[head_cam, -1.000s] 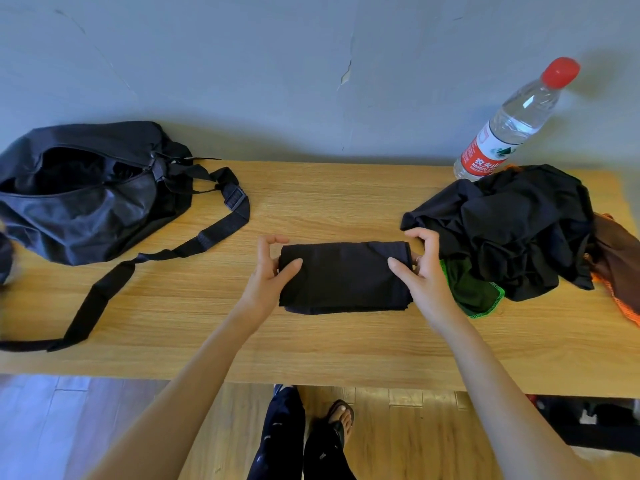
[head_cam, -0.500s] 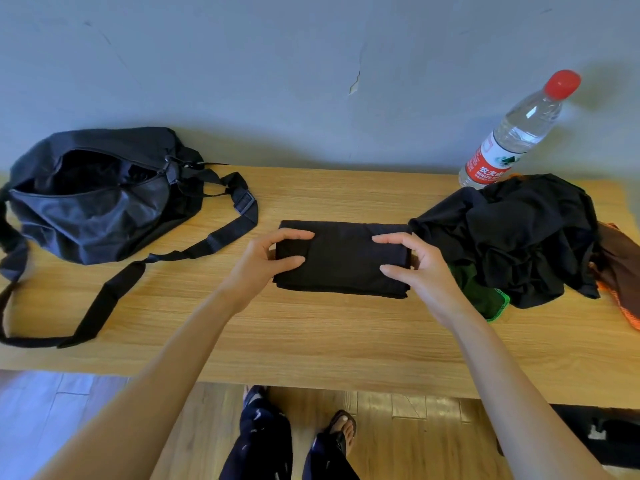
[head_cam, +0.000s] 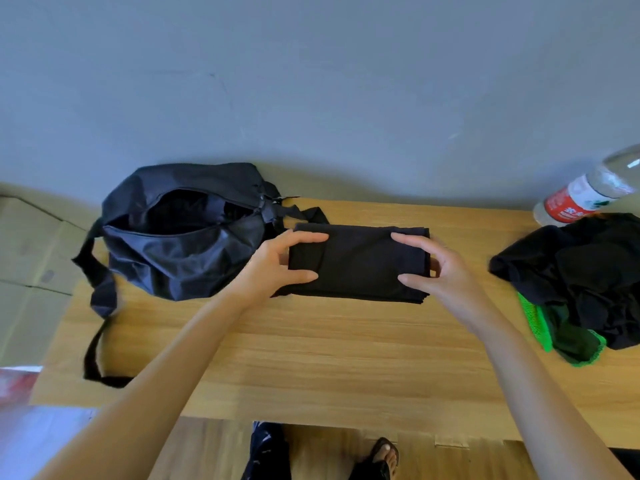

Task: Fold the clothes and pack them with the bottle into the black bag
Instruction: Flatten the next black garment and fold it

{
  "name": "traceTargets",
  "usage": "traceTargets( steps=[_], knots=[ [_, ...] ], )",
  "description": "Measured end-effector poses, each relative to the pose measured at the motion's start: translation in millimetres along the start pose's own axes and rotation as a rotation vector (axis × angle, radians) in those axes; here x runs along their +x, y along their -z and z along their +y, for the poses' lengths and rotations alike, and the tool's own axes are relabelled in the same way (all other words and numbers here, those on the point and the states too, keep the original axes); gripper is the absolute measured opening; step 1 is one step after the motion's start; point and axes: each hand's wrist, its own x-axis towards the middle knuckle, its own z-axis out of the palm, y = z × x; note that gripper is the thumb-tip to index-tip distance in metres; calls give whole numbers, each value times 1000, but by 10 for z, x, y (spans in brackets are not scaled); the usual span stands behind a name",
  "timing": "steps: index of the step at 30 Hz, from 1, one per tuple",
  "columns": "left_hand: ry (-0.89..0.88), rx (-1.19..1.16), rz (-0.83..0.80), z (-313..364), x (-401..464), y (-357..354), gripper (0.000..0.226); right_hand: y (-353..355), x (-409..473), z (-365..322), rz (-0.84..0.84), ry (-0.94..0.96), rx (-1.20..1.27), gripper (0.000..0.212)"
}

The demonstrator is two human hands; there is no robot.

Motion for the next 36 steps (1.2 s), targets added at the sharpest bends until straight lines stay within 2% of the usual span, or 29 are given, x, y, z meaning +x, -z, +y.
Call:
traceTargets(
  steps=[11, 17, 25, 30, 36],
  knots=[
    [-72, 140, 163, 180, -418, 1883, 50, -1468, 862, -992, -79, 165, 9, 59],
    [-46, 102, 262, 4, -486, 2544, 51, -2154, 1372, -1175, -91, 211, -99, 58],
    [-33, 219, 248, -575, -282, 2852, 53, -2498, 1646, -893, -86, 185, -218, 57],
    [-39, 402, 294, -734, -209, 2820, 71, -2585, 1685, -812, -32, 195, -322, 55],
    [-101, 547, 325, -699, -209, 2785, 60, -2640, 1699, -822, 15, 188, -392, 56]
  ],
)
